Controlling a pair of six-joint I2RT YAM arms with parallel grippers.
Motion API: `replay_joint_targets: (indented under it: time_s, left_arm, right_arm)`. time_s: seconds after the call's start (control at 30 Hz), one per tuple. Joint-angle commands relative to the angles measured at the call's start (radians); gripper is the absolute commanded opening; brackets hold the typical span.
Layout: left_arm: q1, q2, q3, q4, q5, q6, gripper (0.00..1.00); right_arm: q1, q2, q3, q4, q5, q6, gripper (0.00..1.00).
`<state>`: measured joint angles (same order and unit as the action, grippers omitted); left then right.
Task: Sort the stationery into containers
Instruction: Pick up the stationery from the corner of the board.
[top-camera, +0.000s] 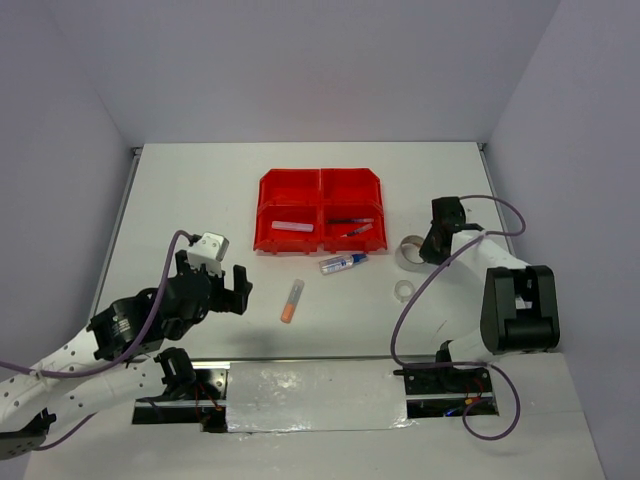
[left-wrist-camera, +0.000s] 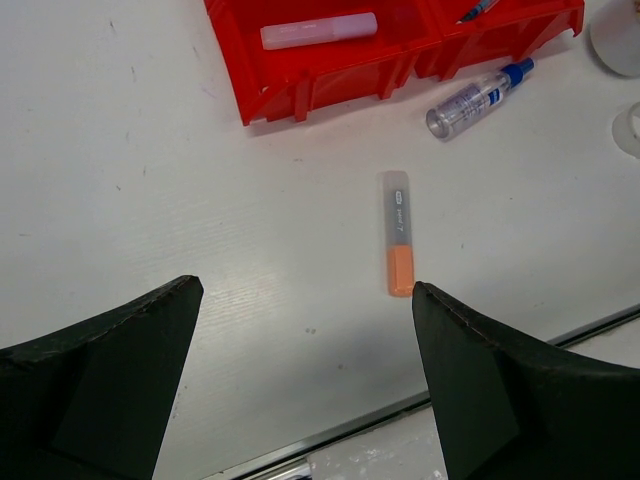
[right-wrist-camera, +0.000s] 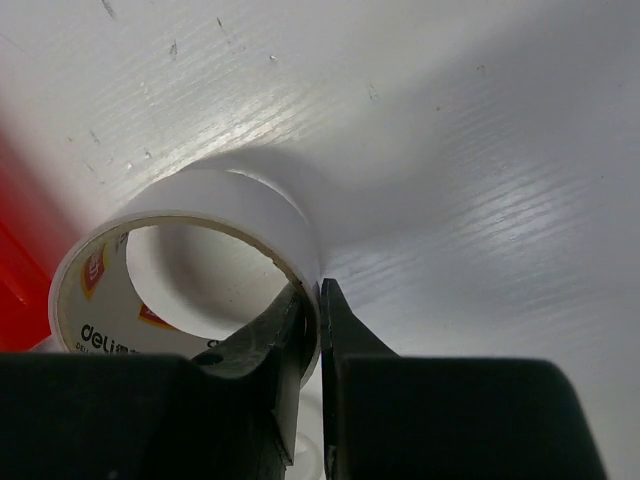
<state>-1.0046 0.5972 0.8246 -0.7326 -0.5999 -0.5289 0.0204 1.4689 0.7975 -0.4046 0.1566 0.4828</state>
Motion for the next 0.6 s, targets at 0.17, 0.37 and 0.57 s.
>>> replay_joint_targets:
  time_s: [0.17, 0.37, 0.57]
  left_arm:
    - [0.003, -0.008, 0.01, 0.021, -0.012, -0.006, 0.99]
    - [0.003, -0.014, 0.011, 0.016, -0.024, -0.014, 0.99]
    - [0.003, -0.01, 0.013, 0.012, -0.032, -0.017, 0.99]
  right_arm:
    - [-0.005, -0.119, 0.163, -0.051, 0.006, -0.012, 0.02]
    - [0.029, -0.091, 0.319, -0.109, -0.006, -0.023, 0.0]
    - [0.107, 0.024, 0.532, -0.18, 0.018, -0.032, 0.0]
